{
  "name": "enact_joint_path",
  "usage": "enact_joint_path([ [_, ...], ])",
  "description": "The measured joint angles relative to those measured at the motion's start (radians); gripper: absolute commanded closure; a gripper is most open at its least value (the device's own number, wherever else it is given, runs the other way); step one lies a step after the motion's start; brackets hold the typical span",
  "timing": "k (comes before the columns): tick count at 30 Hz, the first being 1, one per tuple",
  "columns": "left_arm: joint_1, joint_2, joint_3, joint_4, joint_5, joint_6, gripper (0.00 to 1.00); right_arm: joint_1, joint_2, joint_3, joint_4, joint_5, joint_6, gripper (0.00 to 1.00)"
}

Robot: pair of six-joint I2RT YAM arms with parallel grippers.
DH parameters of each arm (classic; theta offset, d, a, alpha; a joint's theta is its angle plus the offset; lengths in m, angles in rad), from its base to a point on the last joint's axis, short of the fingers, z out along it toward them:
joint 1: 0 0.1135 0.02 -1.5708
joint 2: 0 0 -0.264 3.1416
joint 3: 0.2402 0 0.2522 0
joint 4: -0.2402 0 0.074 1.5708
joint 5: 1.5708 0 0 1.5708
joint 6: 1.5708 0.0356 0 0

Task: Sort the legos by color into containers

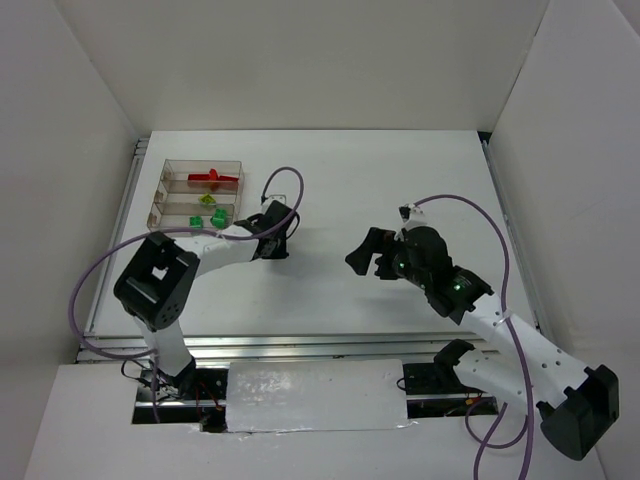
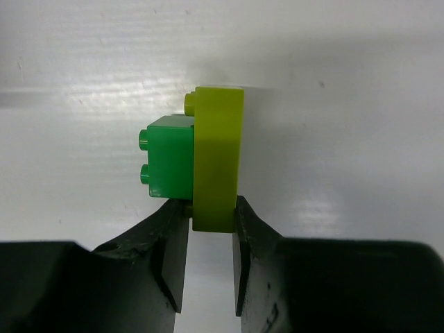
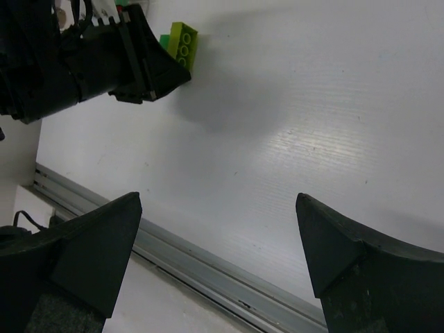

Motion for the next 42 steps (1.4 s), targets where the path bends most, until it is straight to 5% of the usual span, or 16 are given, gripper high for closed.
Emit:
enact_joint_path([
  [10,-0.261,-0.444,-0.387,0.346,0.115,0.211,1.0,-0.238,0.051,0.0,0.117,-0.23,0.081,0.03],
  [17,-0.356,-0.564,-0.467,0.514,0.225,0.331,1.0,-0.182,0.094,-0.003,0.198,-0.381,0.123,0.05],
  [29,-0.432,-0.591,-0.459,0.527,0.249,0.382,1.0,-0.008,0.177,-0.033,0.265,-0.319,0.143,0.19],
  [34,-0.435,-0.621,-0.447,0.524,0.25,0.384,1.0,0.0,0.176,-0.04,0.301,-0.291,0.154,0.44],
  [38,-0.435,-0.621,-0.446,0.523,0.251,0.384,1.0,0.009,0.167,-0.061,0.372,-0.313,0.165,0.87],
  [40,-0.435,-0.622,-0.446,0.524,0.251,0.383,1.0,0.009,0.159,-0.082,0.407,-0.324,0.169,0.99],
  [42,-0.435,-0.621,-0.446,0.521,0.251,0.383,0.71,0.008,0.147,-0.104,0.435,-0.329,0.176,1.0],
])
